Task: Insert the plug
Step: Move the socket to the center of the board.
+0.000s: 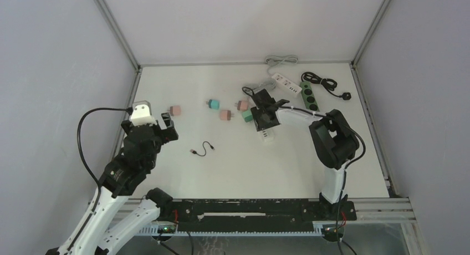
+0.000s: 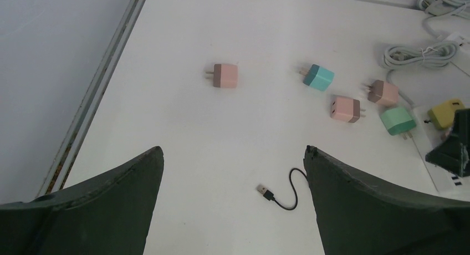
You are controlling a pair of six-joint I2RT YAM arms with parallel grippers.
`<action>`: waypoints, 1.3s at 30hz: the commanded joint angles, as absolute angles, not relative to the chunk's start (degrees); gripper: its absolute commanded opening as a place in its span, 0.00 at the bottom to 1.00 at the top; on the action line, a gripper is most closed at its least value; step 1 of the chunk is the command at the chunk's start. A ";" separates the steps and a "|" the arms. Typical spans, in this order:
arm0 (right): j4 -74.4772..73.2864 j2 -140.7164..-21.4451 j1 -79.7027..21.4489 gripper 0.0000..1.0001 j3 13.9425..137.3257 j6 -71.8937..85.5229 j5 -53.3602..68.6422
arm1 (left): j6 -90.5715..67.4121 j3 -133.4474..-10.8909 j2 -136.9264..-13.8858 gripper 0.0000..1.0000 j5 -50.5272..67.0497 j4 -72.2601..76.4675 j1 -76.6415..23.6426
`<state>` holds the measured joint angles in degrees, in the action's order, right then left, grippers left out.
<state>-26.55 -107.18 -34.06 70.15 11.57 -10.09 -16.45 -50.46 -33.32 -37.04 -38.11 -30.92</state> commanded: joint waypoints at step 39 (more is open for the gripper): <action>-17.62 -109.41 -22.79 1.00 92.76 -9.41 -2.97 | -14.98 -49.56 -33.30 1.00 -33.66 -35.68 -29.35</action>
